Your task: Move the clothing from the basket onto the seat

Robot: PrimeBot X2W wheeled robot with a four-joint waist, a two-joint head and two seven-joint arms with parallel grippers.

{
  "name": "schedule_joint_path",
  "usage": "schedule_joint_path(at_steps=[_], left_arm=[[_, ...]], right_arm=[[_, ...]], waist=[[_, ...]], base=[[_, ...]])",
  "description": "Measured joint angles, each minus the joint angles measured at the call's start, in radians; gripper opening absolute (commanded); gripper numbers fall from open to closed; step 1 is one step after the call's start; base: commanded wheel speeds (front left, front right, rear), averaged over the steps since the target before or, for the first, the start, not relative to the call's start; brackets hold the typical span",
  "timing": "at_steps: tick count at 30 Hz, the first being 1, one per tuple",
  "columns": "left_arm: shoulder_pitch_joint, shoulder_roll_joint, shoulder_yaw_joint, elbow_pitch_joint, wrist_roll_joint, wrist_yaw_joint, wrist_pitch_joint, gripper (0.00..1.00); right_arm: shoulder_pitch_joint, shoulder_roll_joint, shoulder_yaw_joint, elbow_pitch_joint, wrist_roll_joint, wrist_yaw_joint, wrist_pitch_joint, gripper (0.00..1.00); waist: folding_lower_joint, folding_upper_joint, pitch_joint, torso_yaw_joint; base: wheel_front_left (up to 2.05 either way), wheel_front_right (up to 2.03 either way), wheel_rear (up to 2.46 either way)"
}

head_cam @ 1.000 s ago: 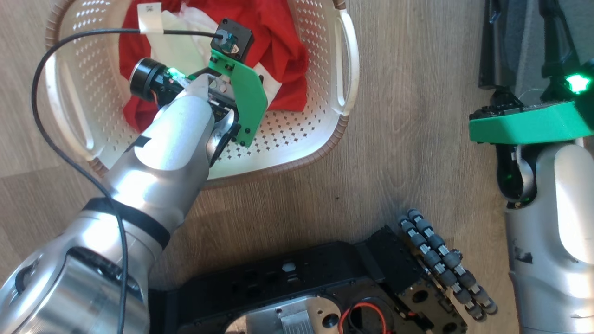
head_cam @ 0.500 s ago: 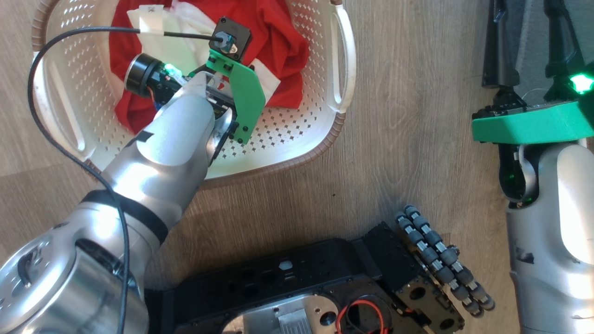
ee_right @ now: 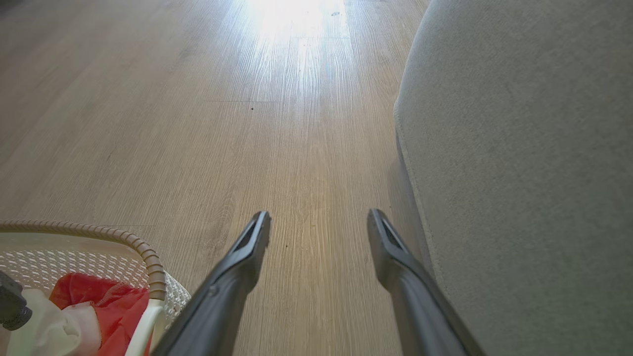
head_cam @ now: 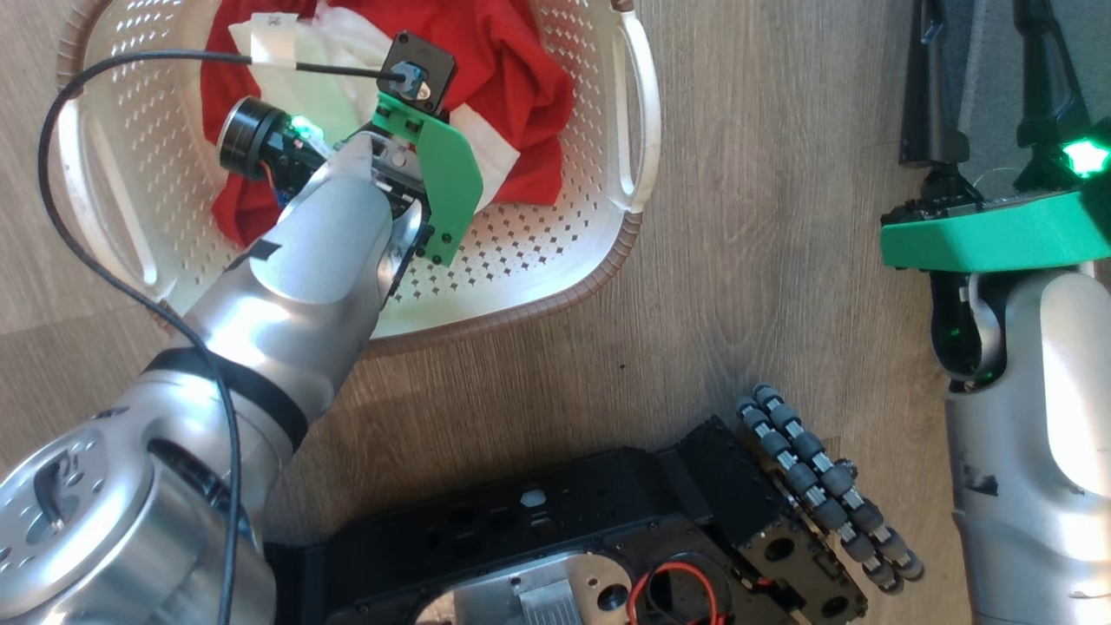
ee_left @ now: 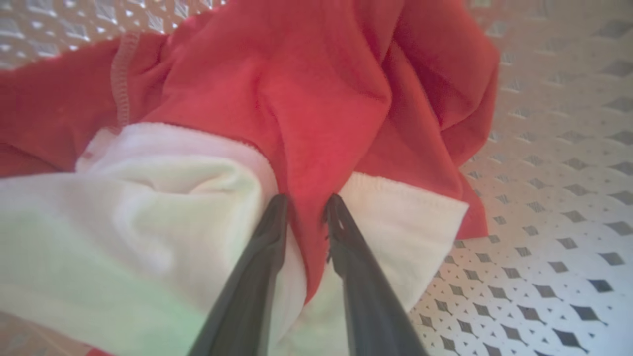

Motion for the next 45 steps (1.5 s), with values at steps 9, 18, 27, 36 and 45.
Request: schedule_joint_path(at_steps=[9,18,27,36,45], left_arm=[[-0.004,0.000,-0.047,0.007,-0.040,0.001,-0.014,0.00],[-0.002,0.000,-0.023,-0.028,-0.132,0.001,-0.200,0.00],[0.101,0.023,0.133,-0.114,-0.153,-0.007,-0.264,0.00],[0.424,0.133,0.403,-0.430,0.010,0.024,-0.265,0.00],[0.677,0.154,0.599,-0.668,0.140,0.036,-0.265,0.00]], right_arm=[[0.001,0.000,-0.002,0.000,0.000,0.000,0.000,1.00],[0.001,0.000,-0.033,0.014,-0.006,0.000,0.000,1.00],[0.060,0.000,-0.053,0.068,-0.058,0.000,0.000,1.00],[0.147,0.000,-0.060,0.116,-0.067,0.000,0.000,1.00],[0.246,0.000,-0.060,0.155,-0.087,0.000,0.000,1.00]], waist=[[0.0000,0.0000,-0.004,-0.001],[0.0000,0.0000,-0.060,0.031],[-0.0001,0.0000,-0.245,0.102],[-0.0001,0.0001,-0.485,0.156],[-0.0002,0.0001,-0.687,0.174]], base=[[0.00,0.00,0.00],[0.00,0.00,0.00],[0.00,0.00,0.00],[0.00,0.00,0.00],[0.00,0.00,0.00]])
